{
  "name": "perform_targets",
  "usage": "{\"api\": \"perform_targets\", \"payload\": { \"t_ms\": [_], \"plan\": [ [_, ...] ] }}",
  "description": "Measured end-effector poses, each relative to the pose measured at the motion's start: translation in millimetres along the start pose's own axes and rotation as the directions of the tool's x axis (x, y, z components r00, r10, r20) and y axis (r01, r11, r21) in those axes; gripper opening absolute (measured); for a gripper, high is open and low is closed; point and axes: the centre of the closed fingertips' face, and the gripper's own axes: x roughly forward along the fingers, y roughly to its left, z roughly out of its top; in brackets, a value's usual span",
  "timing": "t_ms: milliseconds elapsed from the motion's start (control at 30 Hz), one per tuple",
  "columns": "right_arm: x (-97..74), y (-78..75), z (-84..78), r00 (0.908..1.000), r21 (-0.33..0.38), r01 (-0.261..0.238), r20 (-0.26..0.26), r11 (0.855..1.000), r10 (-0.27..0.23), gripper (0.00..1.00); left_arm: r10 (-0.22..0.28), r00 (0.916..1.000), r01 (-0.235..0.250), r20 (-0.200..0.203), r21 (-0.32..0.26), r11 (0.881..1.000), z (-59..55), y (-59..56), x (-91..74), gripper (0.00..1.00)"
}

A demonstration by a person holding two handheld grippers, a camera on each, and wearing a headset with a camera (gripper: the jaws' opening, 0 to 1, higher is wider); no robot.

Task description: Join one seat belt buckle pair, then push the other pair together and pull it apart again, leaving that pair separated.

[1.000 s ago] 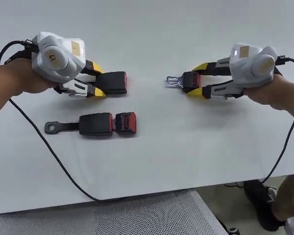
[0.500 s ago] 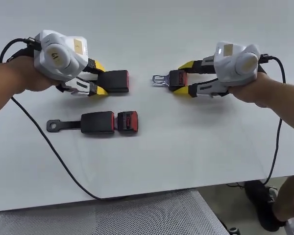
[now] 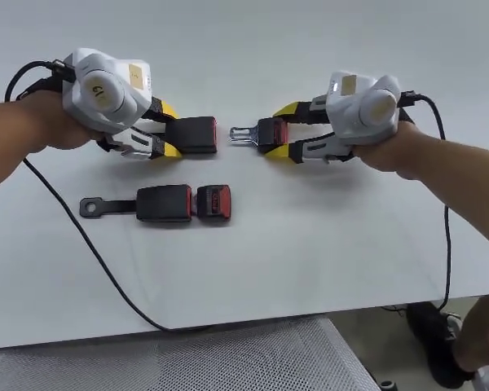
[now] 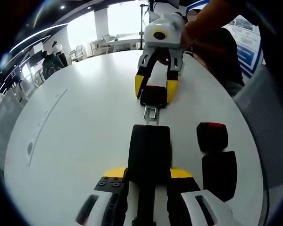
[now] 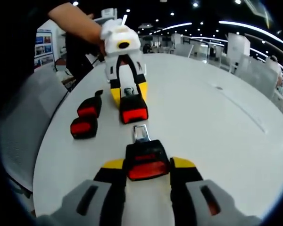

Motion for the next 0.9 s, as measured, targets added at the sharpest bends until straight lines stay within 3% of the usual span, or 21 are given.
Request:
{"api": "perform_targets", "payload": {
  "t_ms": [433,767,900],
  "plan": [
    [17.4,9.6,13.0,0.9998,-0.009,-0.016,0.012,1.000,0.016,0.36,0.001,0.9999,-0.002,-0.010,-0.006,1.000,0.3,-0.5,0.0,0.33],
    [17.1,9.6,12.5,0.9998,-0.011,-0.018,0.006,1.000,0.018,0.36,0.002,0.9999,-0.002,-0.012,-0.007,1.000,-0.5,0.6,0.6,0.32],
    [25.1,15.0,18.7,0.9995,-0.021,-0.032,0.005,0.999,0.032,0.36,0.000,0.9998,0.001,-0.020,0.001,1.000,-0.2,0.0,0.9,0.32]
  ]
}}
